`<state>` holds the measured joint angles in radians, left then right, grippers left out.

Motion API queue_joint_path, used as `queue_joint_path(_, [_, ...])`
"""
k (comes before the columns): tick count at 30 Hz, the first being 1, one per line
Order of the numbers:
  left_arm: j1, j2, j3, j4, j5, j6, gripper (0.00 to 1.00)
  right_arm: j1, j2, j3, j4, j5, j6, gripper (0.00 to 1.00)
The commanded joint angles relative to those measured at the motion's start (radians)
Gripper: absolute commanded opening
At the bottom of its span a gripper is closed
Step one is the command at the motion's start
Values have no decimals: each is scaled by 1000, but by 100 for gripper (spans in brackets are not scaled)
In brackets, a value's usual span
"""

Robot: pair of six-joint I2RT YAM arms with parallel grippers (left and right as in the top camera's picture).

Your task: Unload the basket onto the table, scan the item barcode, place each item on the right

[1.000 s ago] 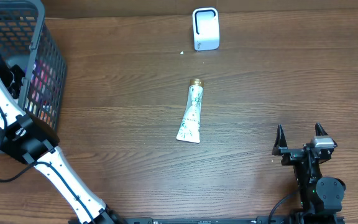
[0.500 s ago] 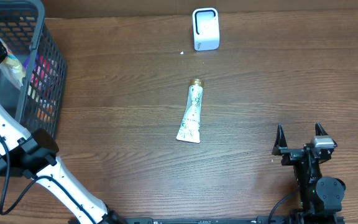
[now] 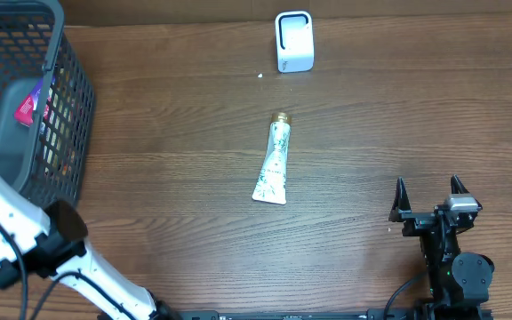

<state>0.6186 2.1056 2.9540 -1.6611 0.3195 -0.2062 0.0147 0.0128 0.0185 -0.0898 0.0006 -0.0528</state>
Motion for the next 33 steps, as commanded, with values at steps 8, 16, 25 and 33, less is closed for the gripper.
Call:
queue_joint_path(8, [-1,9,-27,-14,-110,-7,69,4,-10,-11,6,6,-4,100])
queue_joint_path(16, [17,198,-29,-22,-110,15,94,4,-10,-11,6,6,-4,100])
queue_joint_path(25, [87,330,-29,-29,-13,54,92,4,-10,-11,6,6,-4,100])
queue_joint_path(33, [109,332,-96,-29,21,144,85,4,-10,-11,6,6,-4,100])
